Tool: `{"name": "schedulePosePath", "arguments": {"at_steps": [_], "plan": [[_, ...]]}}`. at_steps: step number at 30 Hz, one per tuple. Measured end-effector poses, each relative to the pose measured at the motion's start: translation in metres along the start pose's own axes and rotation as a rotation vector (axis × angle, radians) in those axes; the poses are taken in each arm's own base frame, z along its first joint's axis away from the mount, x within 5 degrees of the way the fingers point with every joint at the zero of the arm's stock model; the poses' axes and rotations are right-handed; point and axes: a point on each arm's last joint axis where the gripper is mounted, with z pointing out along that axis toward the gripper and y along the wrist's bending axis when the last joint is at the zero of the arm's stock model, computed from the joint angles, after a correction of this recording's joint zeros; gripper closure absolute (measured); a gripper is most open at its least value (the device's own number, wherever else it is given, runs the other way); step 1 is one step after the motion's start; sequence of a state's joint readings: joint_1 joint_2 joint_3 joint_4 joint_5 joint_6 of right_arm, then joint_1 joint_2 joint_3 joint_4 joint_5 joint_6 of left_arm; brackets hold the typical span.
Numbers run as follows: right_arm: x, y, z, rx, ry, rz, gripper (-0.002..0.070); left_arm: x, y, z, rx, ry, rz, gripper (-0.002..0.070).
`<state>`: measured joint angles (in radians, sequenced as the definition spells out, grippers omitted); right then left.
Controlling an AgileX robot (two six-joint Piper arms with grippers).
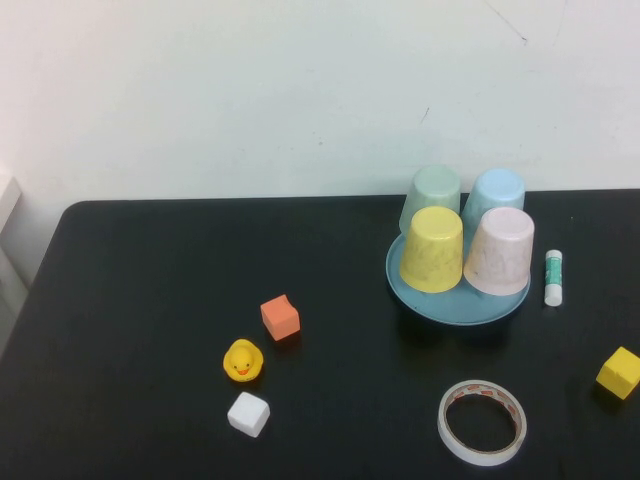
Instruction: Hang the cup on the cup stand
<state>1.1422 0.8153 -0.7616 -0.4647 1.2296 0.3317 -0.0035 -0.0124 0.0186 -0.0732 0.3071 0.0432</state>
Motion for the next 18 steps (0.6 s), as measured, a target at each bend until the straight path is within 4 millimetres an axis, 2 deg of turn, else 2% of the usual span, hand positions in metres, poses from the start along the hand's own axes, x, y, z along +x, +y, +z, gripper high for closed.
{"name": "schedulePosePath", "arguments": {"at_steps": [18], "plan": [[0.0,0.0,0.0,0.0,0.0,0.0,0.0678,0.0002,-0.0046,-0.0004,0.077,0.007,-0.002,0.0675]]}}
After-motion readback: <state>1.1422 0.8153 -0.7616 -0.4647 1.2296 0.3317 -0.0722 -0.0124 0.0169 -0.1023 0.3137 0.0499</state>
